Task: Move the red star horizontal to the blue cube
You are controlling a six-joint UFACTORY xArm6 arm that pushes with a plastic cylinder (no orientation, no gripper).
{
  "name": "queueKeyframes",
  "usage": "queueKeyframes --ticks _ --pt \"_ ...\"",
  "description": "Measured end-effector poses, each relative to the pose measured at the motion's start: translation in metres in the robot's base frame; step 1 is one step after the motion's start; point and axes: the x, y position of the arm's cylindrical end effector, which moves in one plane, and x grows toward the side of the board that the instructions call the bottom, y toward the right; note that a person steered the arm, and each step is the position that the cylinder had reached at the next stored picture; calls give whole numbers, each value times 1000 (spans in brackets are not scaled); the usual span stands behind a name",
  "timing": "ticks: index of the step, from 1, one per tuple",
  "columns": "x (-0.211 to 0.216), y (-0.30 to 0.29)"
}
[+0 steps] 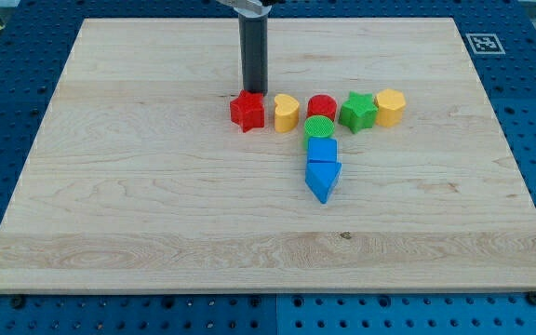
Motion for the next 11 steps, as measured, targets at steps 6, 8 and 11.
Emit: queueKeyframes --ticks 6,8,11 --pt "36 -23" --pt "61 -25" --pt "77 -25"
